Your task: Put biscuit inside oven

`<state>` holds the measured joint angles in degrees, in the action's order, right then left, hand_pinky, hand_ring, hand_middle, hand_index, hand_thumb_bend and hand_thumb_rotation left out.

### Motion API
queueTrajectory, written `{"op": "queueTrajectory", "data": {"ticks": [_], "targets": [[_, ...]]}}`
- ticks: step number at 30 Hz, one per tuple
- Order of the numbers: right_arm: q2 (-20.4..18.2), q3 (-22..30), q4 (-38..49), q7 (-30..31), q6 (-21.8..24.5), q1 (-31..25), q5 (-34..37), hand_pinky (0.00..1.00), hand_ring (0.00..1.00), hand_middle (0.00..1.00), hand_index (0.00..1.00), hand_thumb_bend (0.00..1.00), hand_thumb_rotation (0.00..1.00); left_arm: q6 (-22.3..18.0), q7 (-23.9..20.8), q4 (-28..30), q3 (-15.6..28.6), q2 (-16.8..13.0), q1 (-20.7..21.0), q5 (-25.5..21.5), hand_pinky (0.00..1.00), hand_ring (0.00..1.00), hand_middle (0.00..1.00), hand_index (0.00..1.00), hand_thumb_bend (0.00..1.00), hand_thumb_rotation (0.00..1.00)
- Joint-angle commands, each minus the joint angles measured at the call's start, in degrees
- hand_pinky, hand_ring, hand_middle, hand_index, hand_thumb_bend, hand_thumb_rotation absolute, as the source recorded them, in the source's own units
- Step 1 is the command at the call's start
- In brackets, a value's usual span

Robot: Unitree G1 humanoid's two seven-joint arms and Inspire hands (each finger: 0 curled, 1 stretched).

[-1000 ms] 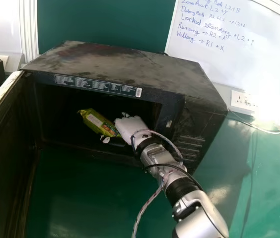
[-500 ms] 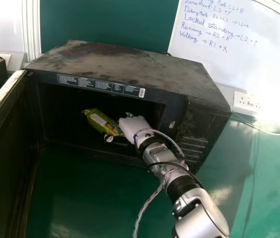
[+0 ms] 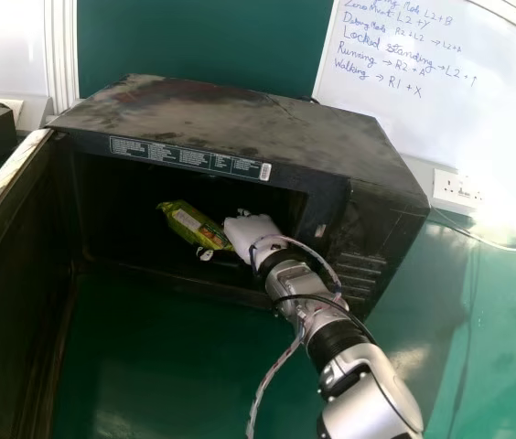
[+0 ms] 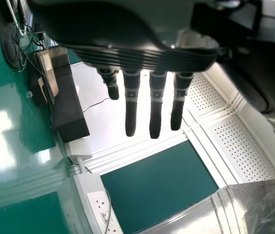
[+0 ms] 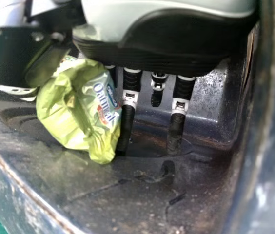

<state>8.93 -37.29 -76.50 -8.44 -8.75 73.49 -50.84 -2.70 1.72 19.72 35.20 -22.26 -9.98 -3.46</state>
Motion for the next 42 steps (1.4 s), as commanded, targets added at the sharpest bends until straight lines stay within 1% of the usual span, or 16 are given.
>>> {"op": "queueTrajectory", "data": {"ticks": [1, 3, 5, 7, 9, 12, 15, 18, 23, 29, 32, 35, 36, 37, 39, 42], "targets": [[1.55, 0.11, -1.56, 1.45, 2.26, 0.11, 0.52, 0.46, 0.47, 0.48, 0.48, 0.50, 0.00, 0.06, -0.33, 0.68, -0.13, 0.78, -0.49, 0.07, 0.70, 0.78, 0.81, 0.83, 0.96, 0.65], [1.45, 0.12, -1.57, 1.75, 2.25, 0.02, 0.70, 0.48, 0.48, 0.47, 0.48, 0.50, 0.00, 0.34, -0.44, 0.97, -0.15, 0.89, -0.50, 0.17, 0.71, 0.80, 0.84, 0.84, 0.97, 0.67], [1.35, 0.13, -1.57, 1.79, 2.21, -0.09, 0.86, 0.46, 0.46, 0.47, 0.49, 0.50, 0.00, 0.10, -0.43, 0.82, -0.08, 0.98, -0.39, 0.09, 0.71, 0.81, 0.85, 0.86, 0.99, 0.70], [1.27, 0.08, -1.59, 1.72, 2.16, -0.19, 0.97, 0.47, 0.46, 0.48, 0.48, 0.50, 0.00, -0.34, -0.58, 0.60, -0.04, 1.15, -0.28, 0.14, 0.71, 0.83, 0.87, 0.89, 1.00, 0.74], [1.19, 0.08, -1.60, 1.71, 1.99, -0.26, 1.12, 0.47, 0.47, 0.48, 0.48, 0.50, 0.00, -0.32, -0.90, 0.70, -0.08, 1.28, -0.30, 0.59, 0.72, 0.85, 0.91, 0.91, 1.00, 0.77], [1.09, 0.16, -1.55, 1.63, 1.57, -0.30, 1.36, 0.46, 0.47, 0.48, 0.48, 0.50, 0.00, 0.24, -1.30, 1.59, 0.00, 1.51, -0.65, 1.08, 0.75, 0.89, 0.97, 0.95, 1.00, 0.79], [1.02, 0.06, -1.50, 1.59, 1.35, -0.28, 1.35, 0.44, 0.46, 0.49, 0.48, 0.50, 0.00, 0.74, -1.06, 2.10, 0.09, 1.67, -0.80, 0.31, 0.78, 0.92, 1.00, 0.97, 1.00, 0.81], [1.06, -0.01, -1.41, 1.44, 0.97, -0.30, 1.32, 0.43, 0.46, 0.49, 0.48, 0.50, 0.00, 0.05, -0.43, 1.28, 0.06, 1.51, -0.61, -0.51, 0.80, 0.95, 1.00, 1.00, 1.00, 0.83], [1.05, 0.02, -1.30, 1.13, 0.71, -0.44, 1.35, 0.45, 0.46, 0.47, 0.49, 0.50, 0.00, -1.48, -0.61, -0.11, -0.30, 1.00, -0.30, 0.95, 0.79, 0.96, 1.00, 1.00, 1.00, 0.85], [1.01, -0.01, -1.29, 1.30, 0.91, -0.57, 1.35, 0.45, 0.46, 0.50, 0.48, 0.50, 0.00, -0.06, 0.77, 0.16, 0.07, 1.58, -0.24, -3.11, 0.79, 0.94, 1.00, 1.00, 1.00, 0.85], [1.05, 0.04, -1.30, 1.12, 0.87, -0.72, 1.38, 0.45, 0.48, 0.50, 0.48, 0.52, 0.00, 1.33, 0.74, 0.99, -0.03, 1.75, -0.32, -4.10, 0.79, 0.93, 1.00, 0.99, 1.00, 0.85], [1.09, 0.13, -1.30, 1.30, 0.92, -0.70, 1.48, 0.50, 0.54, 0.58, 0.49, 0.52, 0.05, 3.02, 0.43, 2.16, -0.18, 1.91, -0.50, -4.47, 0.79, 0.93, 1.00, 0.99, 1.00, 0.85], [1.12, 0.14, -1.29, 1.29, 0.88, -0.71, 1.50, 0.52, 0.55, 0.61, 0.55, 0.76, 0.06, 3.84, 0.50, 2.49, -0.10, 1.94, -0.51, -4.94, 0.79, 0.93, 1.00, 0.99, 1.00, 0.84], [1.14, 0.13, -1.29, 1.25, 0.85, -0.72, 1.49, 0.54, 0.58, 0.65, 0.61, 0.90, 0.07, 4.61, 0.58, 2.79, -0.01, 1.95, -0.53, -5.29, 0.79, 0.93, 1.00, 0.98, 1.00, 0.84], [1.25, -0.02, -1.30, 1.01, 0.74, -0.75, 1.32, 0.58, 0.62, 0.69, 0.67, 0.98, 0.10, 5.77, 0.70, 3.23, 0.19, 1.85, -0.64, -5.60, 0.79, 0.92, 1.00, 0.98, 1.00, 0.85], [1.30, -0.05, -1.31, 0.99, 0.75, -0.75, 1.28, 0.64, 0.68, 0.74, 0.72, 1.00, 0.15, 6.28, 1.03, 3.40, 0.31, 1.80, -0.75, -5.75, 0.78, 0.92, 1.00, 0.98, 1.00, 0.85]]}}
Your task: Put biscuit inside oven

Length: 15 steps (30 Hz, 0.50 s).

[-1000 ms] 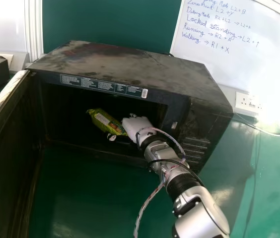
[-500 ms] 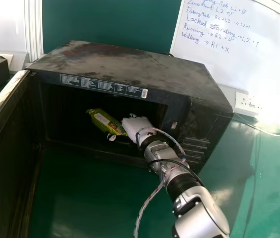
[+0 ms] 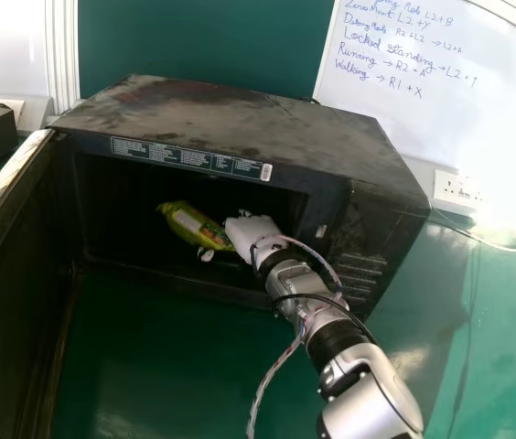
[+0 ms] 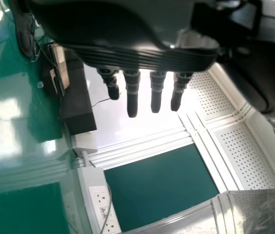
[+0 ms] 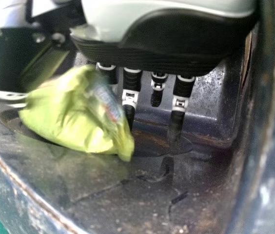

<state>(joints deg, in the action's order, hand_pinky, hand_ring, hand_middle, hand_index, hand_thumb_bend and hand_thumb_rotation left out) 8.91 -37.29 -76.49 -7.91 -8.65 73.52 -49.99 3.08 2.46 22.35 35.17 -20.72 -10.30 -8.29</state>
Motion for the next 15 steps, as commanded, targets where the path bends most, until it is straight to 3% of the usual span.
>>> {"op": "queueTrajectory", "data": {"ticks": [1, 3, 7, 15], "targets": [[1.33, -0.05, -1.32, 0.55, 0.67, -0.76, 0.42, 0.65, 0.69, 0.74, 0.72, 1.00, 0.16, 0.77, 0.33, 0.89, 0.31, 0.24, -0.51, -0.87, 0.78, 0.92, 1.00, 0.98, 1.00, 0.85], [1.36, -0.04, -1.32, 0.75, 0.68, -0.74, 0.45, 0.69, 0.72, 0.75, 0.74, 1.00, 0.21, 1.40, 0.32, 1.25, 0.16, 0.01, -0.90, -0.33, 0.79, 0.93, 1.00, 0.98, 1.00, 0.85], [1.48, 0.10, -1.28, 0.93, 0.66, -0.71, 0.59, 0.85, 0.81, 0.82, 0.80, 1.00, 0.31, 1.56, 1.69, 1.42, 0.32, -0.25, -1.82, -1.09, 0.79, 0.93, 1.00, 0.98, 1.00, 0.85], [1.65, -0.06, -1.26, 0.72, 0.75, -0.61, 0.41, 0.92, 0.90, 0.91, 0.90, 1.00, 0.40, 2.11, 3.13, 2.10, 0.56, -0.07, -3.14, -2.52, 0.79, 0.93, 1.00, 0.98, 1.00, 0.85]]}}
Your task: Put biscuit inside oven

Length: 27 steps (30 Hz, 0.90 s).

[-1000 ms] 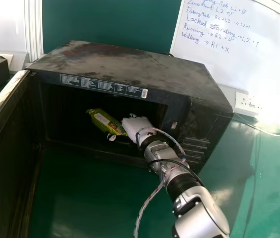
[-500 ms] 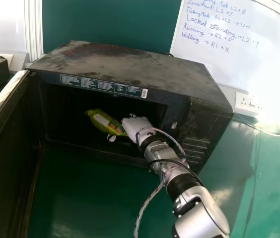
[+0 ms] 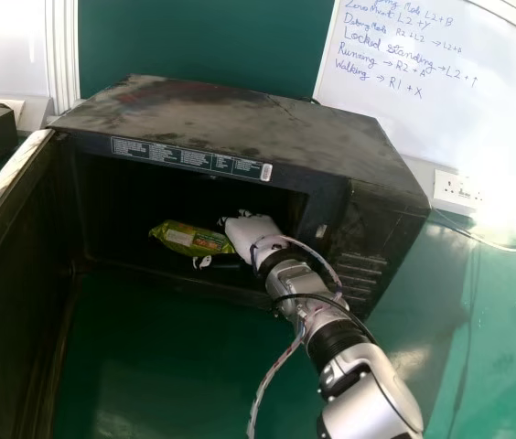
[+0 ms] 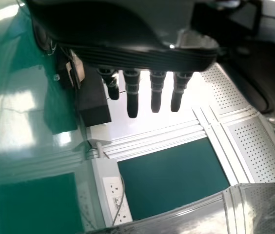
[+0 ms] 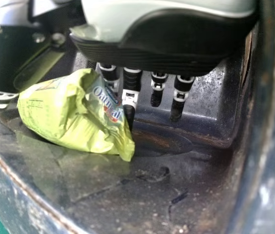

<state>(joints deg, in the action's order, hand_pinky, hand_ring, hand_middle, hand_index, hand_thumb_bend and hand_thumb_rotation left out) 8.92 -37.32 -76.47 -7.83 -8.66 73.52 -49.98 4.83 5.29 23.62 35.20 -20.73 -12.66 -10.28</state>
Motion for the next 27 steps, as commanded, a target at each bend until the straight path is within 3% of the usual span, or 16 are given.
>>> {"op": "queueTrajectory", "data": {"ticks": [1, 27], "targets": [[1.69, -0.01, -1.24, 0.50, 0.61, -0.65, 0.42, 0.92, 0.91, 0.91, 0.91, 1.00, 0.42, 0.26, 0.37, 0.83, 0.52, -0.07, -0.91, -0.37, 0.79, 0.93, 1.00, 0.98, 1.00, 0.85], [3.88, 0.68, 2.22, -4.62, -5.22, -3.33, 1.68, 0.92, 0.91, 0.92, 0.92, 1.00, 0.44, 0.22, 0.96, 0.42, -0.04, 0.18, -0.54, -0.19, 0.77, 0.91, 0.97, 0.96, 1.00, 0.87]]}}
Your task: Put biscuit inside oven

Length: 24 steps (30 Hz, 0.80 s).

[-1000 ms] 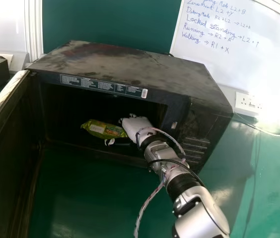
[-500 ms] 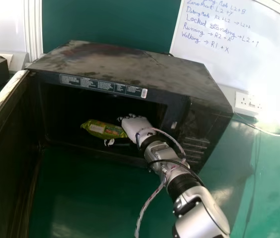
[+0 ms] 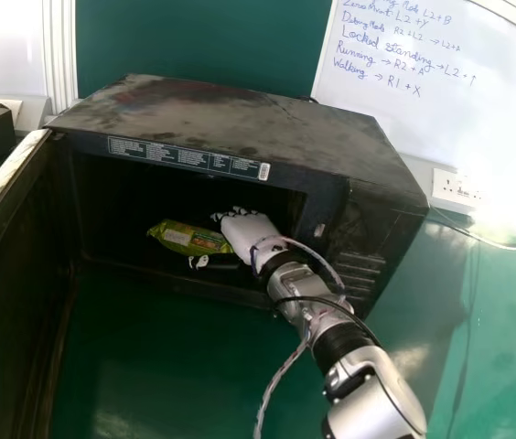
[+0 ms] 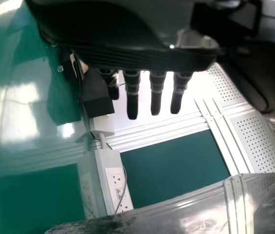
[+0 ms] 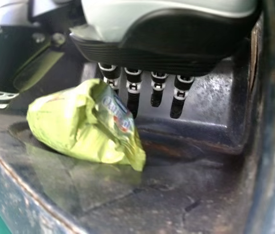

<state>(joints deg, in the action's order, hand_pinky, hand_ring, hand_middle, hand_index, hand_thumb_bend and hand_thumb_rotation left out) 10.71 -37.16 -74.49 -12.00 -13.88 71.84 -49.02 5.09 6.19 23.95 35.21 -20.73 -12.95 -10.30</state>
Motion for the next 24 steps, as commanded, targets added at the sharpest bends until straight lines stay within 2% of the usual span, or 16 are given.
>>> {"op": "queueTrajectory", "data": {"ticks": [1, 13, 24], "targets": [[2.32, 0.51, 0.51, -0.39, -0.30, -1.82, 0.80, 0.93, 0.91, 0.92, 0.92, 1.00, 0.44, -0.12, 0.02, 0.04, -0.08, 0.17, -0.29, 0.00, 0.77, 0.91, 0.97, 0.96, 1.00, 0.88], [5.72, 1.30, 6.19, -0.49, -3.95, -4.77, 1.76, 0.92, 0.91, 0.91, 0.91, 1.00, 0.44, -0.89, 0.57, -1.34, 0.19, -0.07, 0.20, -0.46, 0.78, 0.92, 0.94, 0.95, 1.00, 0.85], [9.64, 2.99, 14.21, -1.31, -5.80, -9.88, 2.04, 0.92, 0.91, 0.92, 0.91, 1.00, 0.45, -1.77, 1.01, -2.19, 0.40, -0.37, 0.54, -0.29, 0.75, 0.91, 0.94, 0.94, 1.00, 0.86]]}}
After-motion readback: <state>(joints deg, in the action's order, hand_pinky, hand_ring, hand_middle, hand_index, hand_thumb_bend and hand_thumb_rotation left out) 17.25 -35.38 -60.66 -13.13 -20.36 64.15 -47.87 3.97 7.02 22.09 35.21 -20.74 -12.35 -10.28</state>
